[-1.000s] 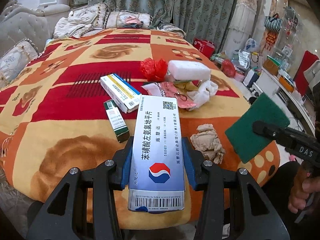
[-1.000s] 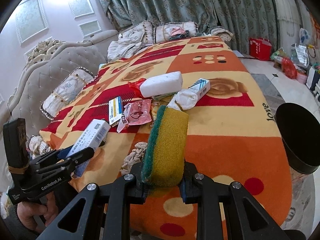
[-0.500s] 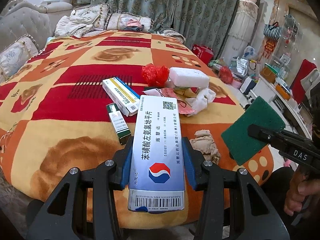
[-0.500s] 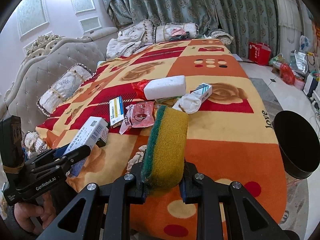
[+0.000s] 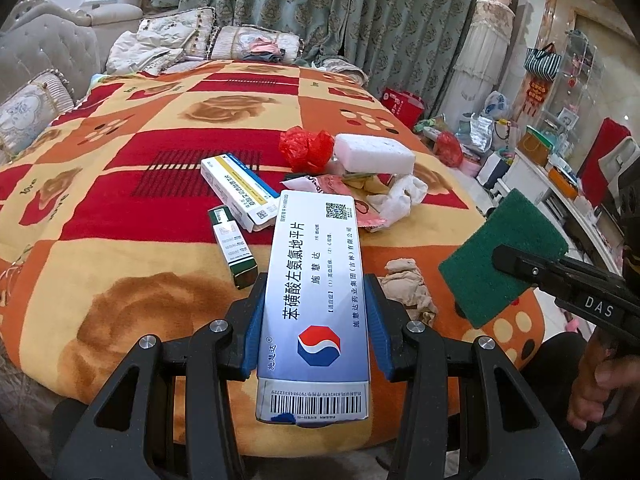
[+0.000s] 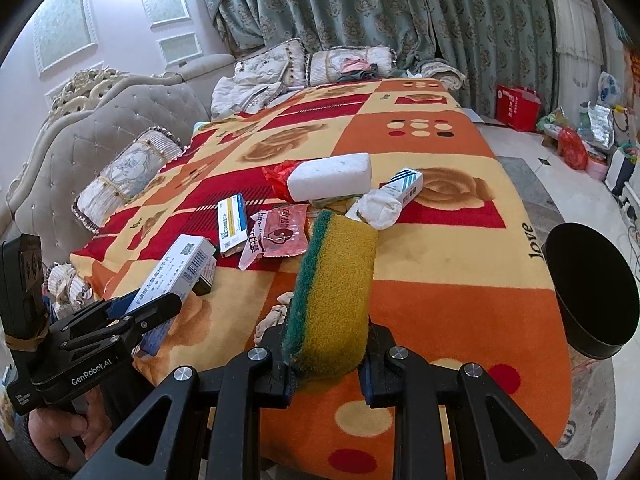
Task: Collect trash
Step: 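Carry the medicine box and sponge with both tools over the black bin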
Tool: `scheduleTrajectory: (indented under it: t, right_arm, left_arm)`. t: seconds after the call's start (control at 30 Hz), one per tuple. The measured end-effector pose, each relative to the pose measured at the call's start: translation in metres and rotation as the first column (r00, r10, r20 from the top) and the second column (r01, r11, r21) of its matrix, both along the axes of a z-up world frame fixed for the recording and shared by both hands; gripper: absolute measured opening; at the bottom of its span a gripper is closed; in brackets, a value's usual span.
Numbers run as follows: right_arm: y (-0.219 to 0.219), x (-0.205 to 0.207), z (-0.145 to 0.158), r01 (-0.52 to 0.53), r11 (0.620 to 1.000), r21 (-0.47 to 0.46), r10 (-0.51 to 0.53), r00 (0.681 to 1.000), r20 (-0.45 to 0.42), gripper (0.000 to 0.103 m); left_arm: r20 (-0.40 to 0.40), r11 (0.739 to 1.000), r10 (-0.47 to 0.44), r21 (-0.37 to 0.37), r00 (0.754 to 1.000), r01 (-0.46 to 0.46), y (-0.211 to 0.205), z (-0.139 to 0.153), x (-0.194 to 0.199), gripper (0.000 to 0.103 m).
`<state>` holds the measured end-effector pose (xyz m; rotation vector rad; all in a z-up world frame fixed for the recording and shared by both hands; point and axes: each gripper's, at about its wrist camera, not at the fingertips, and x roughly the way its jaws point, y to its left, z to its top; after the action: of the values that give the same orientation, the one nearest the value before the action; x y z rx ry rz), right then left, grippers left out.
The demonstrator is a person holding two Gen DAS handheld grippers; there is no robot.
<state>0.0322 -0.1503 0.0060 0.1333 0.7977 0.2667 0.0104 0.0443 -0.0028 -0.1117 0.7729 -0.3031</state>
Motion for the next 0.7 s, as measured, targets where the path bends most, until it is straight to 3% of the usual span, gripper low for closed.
scheduleTrajectory:
  t: [0.7]
  right_arm:
    - [0.0019,-0.0043,0.0052,-0.006,1.000,-0.001,0.006,1.000,0.015,0.022]
  left_arm:
    - [0.025,1.000,0.008,-0.003,1.000,-0.008,-0.0012,0.0070,-0.0094,0.043]
